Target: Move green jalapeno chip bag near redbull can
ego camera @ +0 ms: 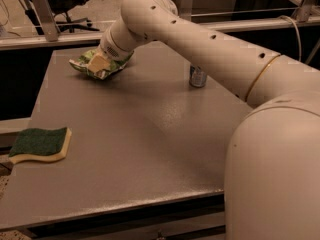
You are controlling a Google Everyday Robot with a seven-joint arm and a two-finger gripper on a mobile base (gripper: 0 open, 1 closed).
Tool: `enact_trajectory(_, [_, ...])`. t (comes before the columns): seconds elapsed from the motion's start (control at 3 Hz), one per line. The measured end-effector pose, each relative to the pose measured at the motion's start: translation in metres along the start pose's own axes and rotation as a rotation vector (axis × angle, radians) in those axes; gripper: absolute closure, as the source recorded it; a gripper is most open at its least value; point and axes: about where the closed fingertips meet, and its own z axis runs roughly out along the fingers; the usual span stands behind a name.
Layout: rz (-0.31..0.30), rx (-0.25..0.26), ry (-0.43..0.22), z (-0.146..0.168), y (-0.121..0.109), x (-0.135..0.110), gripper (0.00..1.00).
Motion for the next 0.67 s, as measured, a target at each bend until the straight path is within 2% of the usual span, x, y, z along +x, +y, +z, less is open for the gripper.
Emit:
enact_trajectory(0.33, [-0.030, 0.025, -0.028, -0.016, -0.003, -0.014, 0.88])
enact_trajectory(0.67, [-0.068, 0.051, -0.053, -0.046, 0.002, -0.027, 1.00])
